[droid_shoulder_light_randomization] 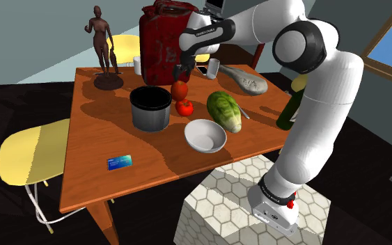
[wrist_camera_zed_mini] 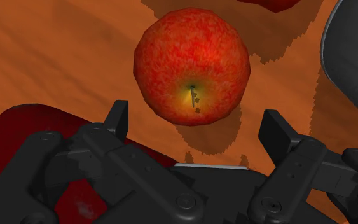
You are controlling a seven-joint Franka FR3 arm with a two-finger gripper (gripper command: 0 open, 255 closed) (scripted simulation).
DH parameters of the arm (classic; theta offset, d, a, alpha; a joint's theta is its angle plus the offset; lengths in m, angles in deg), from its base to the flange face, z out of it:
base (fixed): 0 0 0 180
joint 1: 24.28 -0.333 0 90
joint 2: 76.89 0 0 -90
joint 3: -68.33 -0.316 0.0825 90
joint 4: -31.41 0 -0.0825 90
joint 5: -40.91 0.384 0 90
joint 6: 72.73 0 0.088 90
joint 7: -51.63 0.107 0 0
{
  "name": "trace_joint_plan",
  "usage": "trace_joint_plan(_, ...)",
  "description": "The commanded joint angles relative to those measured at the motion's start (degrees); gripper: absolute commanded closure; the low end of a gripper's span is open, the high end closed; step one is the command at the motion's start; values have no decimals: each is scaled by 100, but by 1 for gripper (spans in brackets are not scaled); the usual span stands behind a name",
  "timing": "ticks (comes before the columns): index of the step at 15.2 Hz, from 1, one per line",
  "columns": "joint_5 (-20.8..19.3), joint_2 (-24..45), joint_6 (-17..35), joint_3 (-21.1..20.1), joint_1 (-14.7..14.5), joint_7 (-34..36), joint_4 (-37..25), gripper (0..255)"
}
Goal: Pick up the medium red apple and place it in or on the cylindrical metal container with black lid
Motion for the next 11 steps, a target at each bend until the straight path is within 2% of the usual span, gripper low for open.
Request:
trace_joint_plan(1, 7, 59, 103, -2, 2, -8, 42, 0)
trace_joint_plan(9, 7, 60, 101, -2, 2, -8, 40, 0)
trace_joint_plan(10, 7, 60, 101, -2, 2, -8, 40, 255)
trace_joint_plan(11, 7, 60, 101, -2, 2, -8, 40, 255)
